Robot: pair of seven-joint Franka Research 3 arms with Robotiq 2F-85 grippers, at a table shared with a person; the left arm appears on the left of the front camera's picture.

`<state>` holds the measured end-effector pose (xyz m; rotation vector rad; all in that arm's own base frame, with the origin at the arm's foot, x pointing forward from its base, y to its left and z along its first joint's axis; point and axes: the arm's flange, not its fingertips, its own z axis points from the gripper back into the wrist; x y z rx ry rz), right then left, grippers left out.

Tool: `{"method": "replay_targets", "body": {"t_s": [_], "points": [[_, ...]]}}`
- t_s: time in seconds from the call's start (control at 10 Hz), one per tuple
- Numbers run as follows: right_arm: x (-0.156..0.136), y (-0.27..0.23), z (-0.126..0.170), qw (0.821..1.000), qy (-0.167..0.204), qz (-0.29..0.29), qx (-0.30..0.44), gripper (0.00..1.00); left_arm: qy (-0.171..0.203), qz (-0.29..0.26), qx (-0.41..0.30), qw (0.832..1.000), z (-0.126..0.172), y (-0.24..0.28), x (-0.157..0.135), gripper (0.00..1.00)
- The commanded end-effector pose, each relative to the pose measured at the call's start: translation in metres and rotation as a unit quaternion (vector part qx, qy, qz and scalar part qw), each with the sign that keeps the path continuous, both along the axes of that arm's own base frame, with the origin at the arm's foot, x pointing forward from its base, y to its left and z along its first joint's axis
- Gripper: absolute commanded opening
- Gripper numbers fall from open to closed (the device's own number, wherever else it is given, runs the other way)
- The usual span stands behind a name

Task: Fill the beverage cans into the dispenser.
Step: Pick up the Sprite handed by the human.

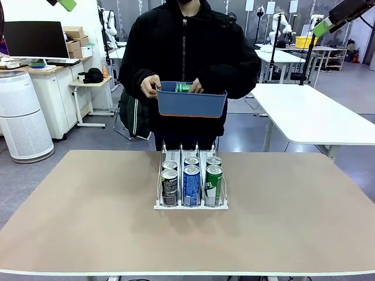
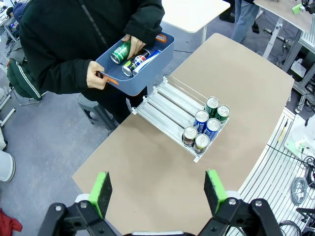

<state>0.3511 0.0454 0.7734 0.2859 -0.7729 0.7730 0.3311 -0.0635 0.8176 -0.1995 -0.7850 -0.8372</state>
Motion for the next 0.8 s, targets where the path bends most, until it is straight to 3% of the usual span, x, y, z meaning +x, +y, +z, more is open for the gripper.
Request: {"method": "replay_targets", "body": {"t_s": [0.0,0.7], "points": [[-0.0004,0.0007,0.0007,1.000,0.001,-0.003,0.004,1.00,0.001,0.002,-0.001,1.000,-0.0001,0.0003,0.0006,1.00],[-0.0004,0.0007,0.0007,1.000,0.001,-0.003,0.004,1.00,0.001,0.002,-0.001,1.000,-0.0001,0.0003,0.0006,1.00]]}}
